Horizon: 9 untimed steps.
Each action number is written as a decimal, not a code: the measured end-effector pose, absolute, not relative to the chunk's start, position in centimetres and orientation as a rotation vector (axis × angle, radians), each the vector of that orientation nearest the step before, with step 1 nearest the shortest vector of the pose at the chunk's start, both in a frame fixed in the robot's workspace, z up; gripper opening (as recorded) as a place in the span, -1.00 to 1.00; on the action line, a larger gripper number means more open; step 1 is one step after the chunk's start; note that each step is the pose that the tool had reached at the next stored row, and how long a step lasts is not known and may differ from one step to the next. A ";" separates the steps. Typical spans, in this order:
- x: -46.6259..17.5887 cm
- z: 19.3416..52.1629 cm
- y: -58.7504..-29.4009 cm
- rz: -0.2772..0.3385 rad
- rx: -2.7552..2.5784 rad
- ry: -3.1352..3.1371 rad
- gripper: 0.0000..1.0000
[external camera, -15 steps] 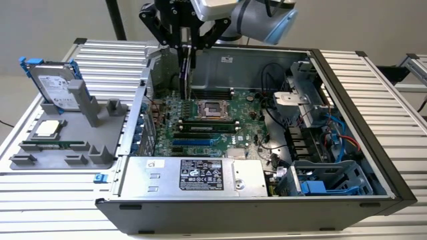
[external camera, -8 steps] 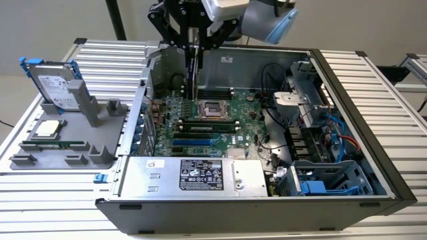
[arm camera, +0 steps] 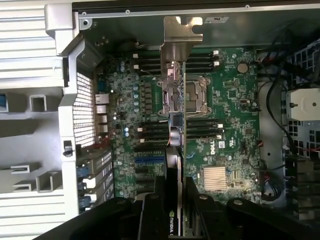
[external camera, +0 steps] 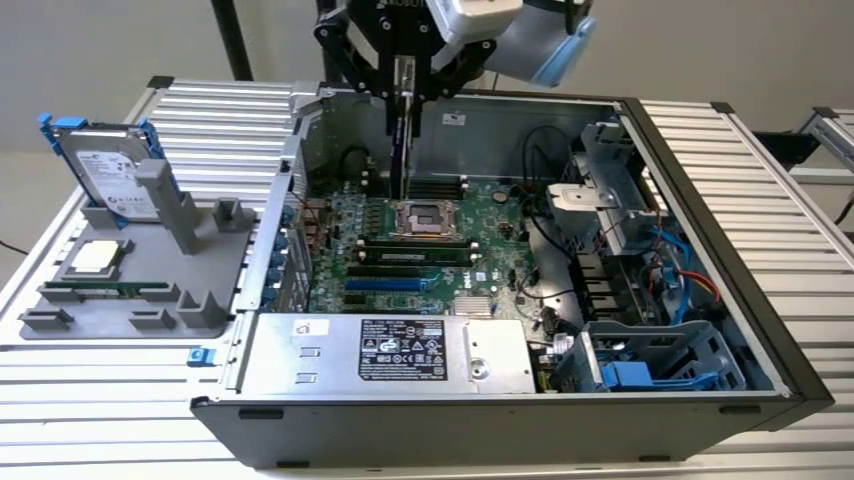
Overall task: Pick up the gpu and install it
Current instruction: 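Pick up the gpu and move the gpu toward the slot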
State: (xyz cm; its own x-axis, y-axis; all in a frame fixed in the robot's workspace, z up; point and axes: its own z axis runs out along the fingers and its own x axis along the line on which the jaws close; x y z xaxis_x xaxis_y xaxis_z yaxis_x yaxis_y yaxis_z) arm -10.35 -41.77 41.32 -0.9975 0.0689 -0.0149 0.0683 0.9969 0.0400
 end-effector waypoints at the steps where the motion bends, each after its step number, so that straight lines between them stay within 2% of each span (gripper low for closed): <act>1: -10.2 41.3 -41.8 0.062 0.107 3.123 -1.00; 9: -9.3 41.3 -41.8 0.062 0.107 3.123 -1.00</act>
State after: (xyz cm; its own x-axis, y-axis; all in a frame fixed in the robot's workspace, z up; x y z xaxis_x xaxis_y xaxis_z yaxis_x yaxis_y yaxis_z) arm -9.28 -41.77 41.32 -0.9975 0.0689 -0.0149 0.0682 0.9969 0.0400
